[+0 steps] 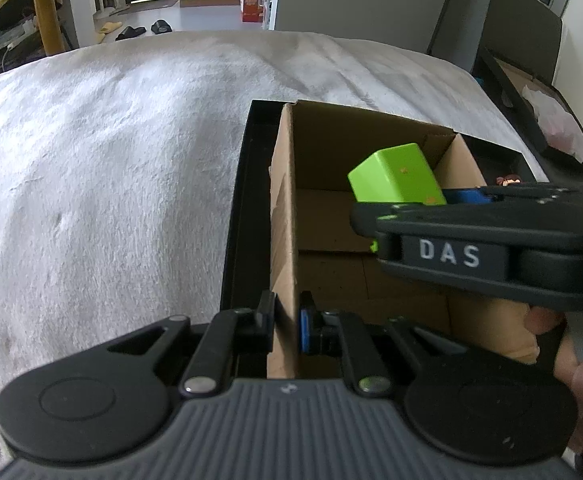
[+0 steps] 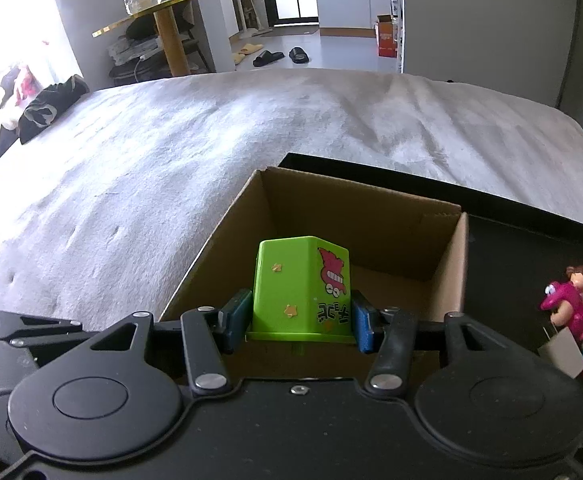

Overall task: Organize rigid objects
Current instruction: 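Lower the green block into the box and open the right gripper, then move the right gripper to the white-and-blue square toy and grasp it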

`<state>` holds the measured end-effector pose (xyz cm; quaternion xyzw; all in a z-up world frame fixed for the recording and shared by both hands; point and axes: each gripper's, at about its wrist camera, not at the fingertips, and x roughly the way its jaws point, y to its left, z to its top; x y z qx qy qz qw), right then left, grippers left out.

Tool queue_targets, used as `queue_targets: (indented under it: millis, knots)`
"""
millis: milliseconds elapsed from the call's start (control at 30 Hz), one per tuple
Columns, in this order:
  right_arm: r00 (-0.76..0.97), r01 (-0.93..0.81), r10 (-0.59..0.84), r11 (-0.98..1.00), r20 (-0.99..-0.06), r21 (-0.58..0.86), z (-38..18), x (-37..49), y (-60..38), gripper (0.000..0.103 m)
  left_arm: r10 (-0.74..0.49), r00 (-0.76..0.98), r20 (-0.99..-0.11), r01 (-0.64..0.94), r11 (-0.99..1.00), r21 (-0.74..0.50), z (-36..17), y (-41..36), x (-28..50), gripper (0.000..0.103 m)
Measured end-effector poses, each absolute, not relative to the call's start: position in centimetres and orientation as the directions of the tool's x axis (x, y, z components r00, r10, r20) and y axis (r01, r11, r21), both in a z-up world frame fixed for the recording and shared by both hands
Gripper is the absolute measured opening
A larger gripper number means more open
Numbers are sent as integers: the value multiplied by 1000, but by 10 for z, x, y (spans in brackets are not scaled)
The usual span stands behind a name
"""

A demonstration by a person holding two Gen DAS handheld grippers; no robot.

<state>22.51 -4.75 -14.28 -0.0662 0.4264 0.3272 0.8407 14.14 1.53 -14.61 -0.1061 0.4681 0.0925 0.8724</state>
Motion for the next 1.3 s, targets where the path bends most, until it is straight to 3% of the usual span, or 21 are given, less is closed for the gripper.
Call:
queue_targets:
  millis: [233, 1000, 1100, 1167, 1233, 1300]
  knots:
    - [419, -605, 476, 782, -773, 153, -142, 221, -50, 78, 66, 538, -840, -260, 961, -91, -146, 14, 142, 11]
    - [498, -500, 456, 846, -737, 186, -113, 217, -131, 89, 138, 507, -851, -233, 972, 19, -145, -3, 159, 17]
    - [513, -473, 448, 859, -732, 195, -113, 219, -148, 90, 140, 503, -853, -223, 974, 28, -145, -6, 160, 30]
    - [523, -450, 436, 871, -732, 197, -116, 222, -161, 90, 136, 498, -857, -213, 977, 31, -143, -9, 160, 53]
    - [529, -426, 426, 881, -734, 204, -121, 224, -174, 90, 147, 496, -856, -212, 976, 45, -142, -11, 160, 65]
    - [531, -404, 415, 890, -739, 209, -126, 227, -185, 90, 155, 497, -854, -208, 977, 56, -139, -12, 161, 69]
